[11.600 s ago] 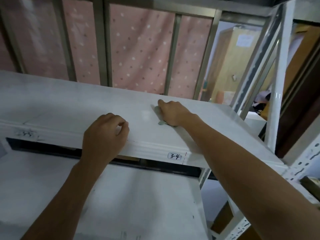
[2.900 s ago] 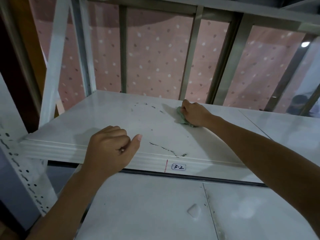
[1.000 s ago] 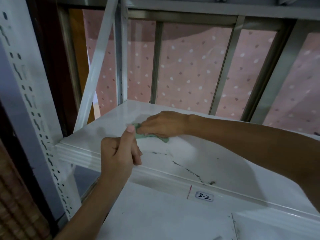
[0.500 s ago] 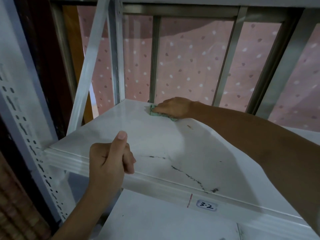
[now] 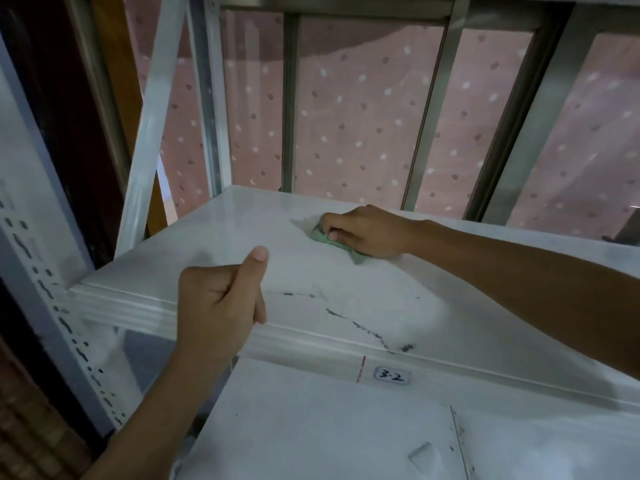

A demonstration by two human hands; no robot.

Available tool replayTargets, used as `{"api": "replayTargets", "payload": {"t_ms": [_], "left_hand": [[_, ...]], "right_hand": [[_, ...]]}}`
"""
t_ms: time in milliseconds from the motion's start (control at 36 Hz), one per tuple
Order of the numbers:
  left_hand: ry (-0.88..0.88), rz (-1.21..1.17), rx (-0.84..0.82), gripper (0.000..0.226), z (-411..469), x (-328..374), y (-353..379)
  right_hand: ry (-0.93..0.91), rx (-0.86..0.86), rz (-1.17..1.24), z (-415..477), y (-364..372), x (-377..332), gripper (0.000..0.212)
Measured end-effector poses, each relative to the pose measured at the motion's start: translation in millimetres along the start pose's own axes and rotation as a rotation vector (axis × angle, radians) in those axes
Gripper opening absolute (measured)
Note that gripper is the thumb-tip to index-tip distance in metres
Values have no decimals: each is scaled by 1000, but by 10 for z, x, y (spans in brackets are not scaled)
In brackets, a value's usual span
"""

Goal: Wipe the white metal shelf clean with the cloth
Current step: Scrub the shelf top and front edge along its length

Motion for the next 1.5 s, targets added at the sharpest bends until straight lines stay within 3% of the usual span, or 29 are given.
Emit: {"api": "replayTargets", "payload": {"t_ms": [167, 361, 500, 750, 917, 1222, 1361, 1500], "left_hand": [[59, 3, 11, 60, -12, 61, 5], [603, 393, -245, 53, -289, 291, 212], [856, 449, -292, 48, -586, 510, 381], [881, 455, -326, 44, -649, 495, 433], [880, 412, -295, 46, -647, 500, 445], [907, 382, -328, 44, -643, 483, 354], [930, 373, -386, 17, -674, 433, 208], [921, 367, -419, 17, -638, 385, 48]], "right_hand": [[-73, 27, 59, -174, -278, -599, 7], [-163, 118, 2, -290, -505, -1074, 12], [-50, 85, -25, -336, -466, -862, 11], [320, -83, -67, -1141, -270, 43, 12], [481, -120, -102, -1630, -278, 184, 9], [615, -115, -103, -1770, -431, -267, 10], [731, -91, -227, -1677, -531, -697, 13], [876, -96, -246, -1453, -629, -1033, 11]]}}
Point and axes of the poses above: each hand's wrist, its own z-axis towards the middle knuckle, its own y-axis out of the palm, x = y × z, the point moved 8 cm from there along z, towards the middle knuckle, and after that the axes turned 13 degrees about -z, right-handed, at the moved point
